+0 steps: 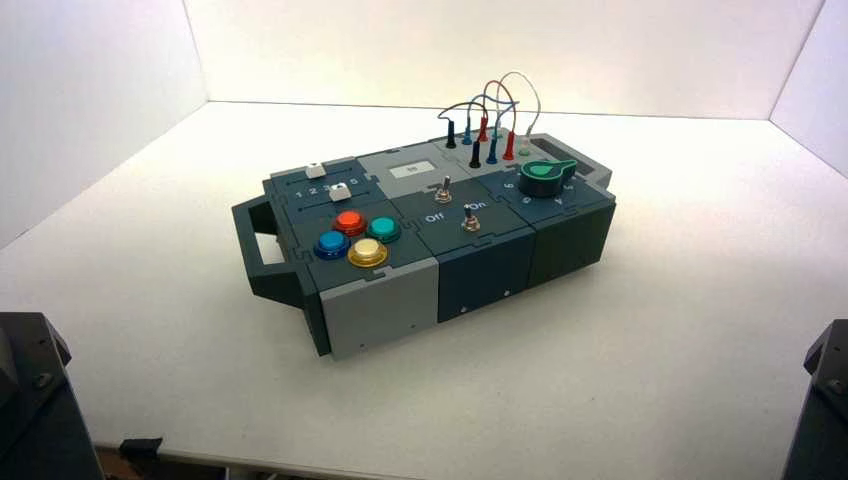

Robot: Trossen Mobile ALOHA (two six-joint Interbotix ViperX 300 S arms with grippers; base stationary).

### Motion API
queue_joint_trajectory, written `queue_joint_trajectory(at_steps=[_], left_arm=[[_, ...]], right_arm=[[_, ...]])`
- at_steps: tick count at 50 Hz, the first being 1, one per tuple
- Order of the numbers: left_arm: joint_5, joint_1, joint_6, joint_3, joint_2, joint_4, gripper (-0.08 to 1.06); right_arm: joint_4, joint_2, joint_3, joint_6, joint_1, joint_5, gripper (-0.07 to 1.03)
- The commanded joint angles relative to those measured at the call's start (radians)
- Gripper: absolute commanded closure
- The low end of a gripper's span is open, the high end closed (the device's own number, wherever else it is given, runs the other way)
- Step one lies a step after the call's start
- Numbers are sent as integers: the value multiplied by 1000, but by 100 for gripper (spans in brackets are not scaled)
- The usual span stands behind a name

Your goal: Flip the bottom switch on with the right gripper.

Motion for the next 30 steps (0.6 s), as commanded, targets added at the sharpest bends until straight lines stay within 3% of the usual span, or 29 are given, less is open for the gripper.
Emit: queue_joint_trajectory(at_steps=[1,17,30], left_arm=[[-3,5,-6,-15,-2,-3,88],[8,5,-12,5,3,-14,88],[117,12,-67,37,14,-12,88]], right_arm=[[0,5,-35,0,-3,-2,77],[0,5,-40,-6,3,20,77],[3,12,-57,-20,71,69,76]])
